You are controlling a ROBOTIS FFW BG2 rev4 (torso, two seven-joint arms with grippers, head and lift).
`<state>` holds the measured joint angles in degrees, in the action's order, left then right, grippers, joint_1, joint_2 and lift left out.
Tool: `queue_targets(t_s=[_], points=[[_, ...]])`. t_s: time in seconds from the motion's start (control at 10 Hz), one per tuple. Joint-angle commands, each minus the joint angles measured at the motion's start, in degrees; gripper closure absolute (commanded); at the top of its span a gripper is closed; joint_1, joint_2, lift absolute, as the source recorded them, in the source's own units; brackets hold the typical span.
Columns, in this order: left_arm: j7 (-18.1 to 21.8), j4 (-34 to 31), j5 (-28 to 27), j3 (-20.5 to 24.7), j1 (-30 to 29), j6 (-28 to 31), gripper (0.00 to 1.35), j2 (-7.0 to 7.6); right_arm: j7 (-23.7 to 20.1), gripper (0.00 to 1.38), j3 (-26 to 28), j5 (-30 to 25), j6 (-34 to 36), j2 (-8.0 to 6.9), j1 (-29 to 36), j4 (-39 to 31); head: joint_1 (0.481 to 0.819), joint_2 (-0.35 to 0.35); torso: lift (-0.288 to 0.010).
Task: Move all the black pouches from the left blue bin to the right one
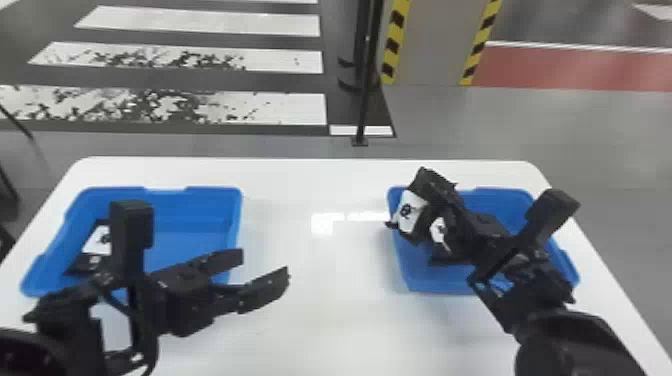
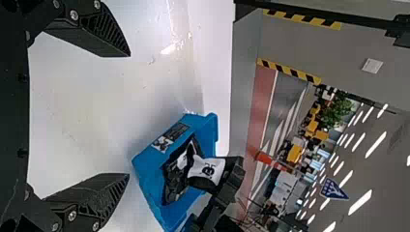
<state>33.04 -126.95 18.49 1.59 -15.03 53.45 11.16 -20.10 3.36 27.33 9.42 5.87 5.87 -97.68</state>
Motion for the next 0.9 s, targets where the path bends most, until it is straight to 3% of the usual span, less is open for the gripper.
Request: queue_targets(t_s=[0.0,0.1,0.2,0.3,0.4,0.7,0.8], points=[[0.0,-0.4,0.0,2.2,-0.9,-0.2,0.17,-0.08,0.4,1.27,3.8,-4.9,0.0,0.37,-2.2,3.7,0.695,-0.103,-0.14],[0.0,-0.7,-0.1,3.5,-1.3,-0.3,0.17,-0.26,0.9,1.25,5.8,-8.9,0.0,0.72,-3.9,6.6,0.695,-0.123,-0.14],[0.0,-0.8,-0.6,4.8,-1.3,-0.3,0.16,-0.35,2.1,0.91,7.6,-12.9,0.0,0.81,-4.3,7.9,0.695,-0.146,-0.14],[0.0,-0.8,-0.8,6.2,-1.3,-0.4,0.17,-0.35,2.8,0.45,8.3,-14.9,-0.8,0.81,-4.1,8.6,0.695,-0.166,-0.14],[0.0,-0.9,-1.4,7.4,-1.1,-0.4,0.16,-0.35,3.3,0.15,8.4,-15.2,-2.1,0.81,-2.5,7.8,0.695,-0.172,-0.14],[-0.3,-0.9,-5.6,12.5,0.7,1.7,0.16,0.0,5.2,0.11,8.3,-17.5,-5.1,-1.48,7.2,-2.9,0.695,-0.145,-0.14],[-0.3,-0.7,-8.0,13.8,1.8,3.8,0.16,0.97,6.2,0.11,8.3,-18.4,-5.6,-2.89,11.6,-7.3,0.695,-0.114,-0.14]])
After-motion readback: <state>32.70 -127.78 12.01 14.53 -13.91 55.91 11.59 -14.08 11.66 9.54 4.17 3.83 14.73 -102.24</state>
